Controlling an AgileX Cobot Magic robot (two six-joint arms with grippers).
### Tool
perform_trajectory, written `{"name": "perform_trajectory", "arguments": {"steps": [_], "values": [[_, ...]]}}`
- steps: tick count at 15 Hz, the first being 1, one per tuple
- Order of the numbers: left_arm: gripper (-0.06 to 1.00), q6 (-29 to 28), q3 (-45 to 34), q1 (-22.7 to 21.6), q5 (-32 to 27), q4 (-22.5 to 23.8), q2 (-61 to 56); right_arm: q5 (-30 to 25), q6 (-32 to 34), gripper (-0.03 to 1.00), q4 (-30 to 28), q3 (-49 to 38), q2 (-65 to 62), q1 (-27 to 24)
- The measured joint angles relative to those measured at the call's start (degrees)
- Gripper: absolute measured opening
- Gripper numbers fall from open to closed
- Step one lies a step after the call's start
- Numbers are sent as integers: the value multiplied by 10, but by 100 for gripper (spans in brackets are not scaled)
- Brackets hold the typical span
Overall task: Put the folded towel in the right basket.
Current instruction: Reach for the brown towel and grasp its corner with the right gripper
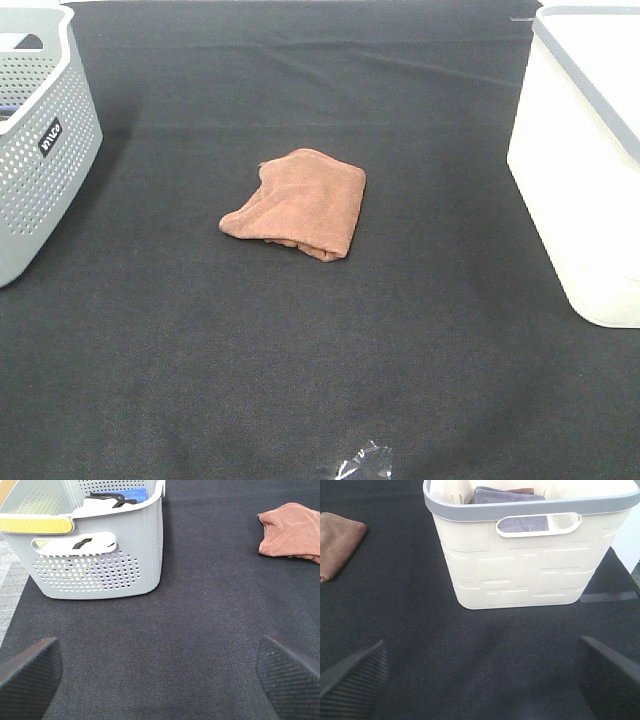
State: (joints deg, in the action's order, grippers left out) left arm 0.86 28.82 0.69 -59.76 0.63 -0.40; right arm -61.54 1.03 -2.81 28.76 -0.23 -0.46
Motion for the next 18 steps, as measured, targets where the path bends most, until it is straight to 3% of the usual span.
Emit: {"name": "perform_trajectory", "arguments": {"steps": [18], "values": [[98, 0, 0, 0, 0, 0, 0, 0, 0, 97, 0, 0, 0, 0]]}}
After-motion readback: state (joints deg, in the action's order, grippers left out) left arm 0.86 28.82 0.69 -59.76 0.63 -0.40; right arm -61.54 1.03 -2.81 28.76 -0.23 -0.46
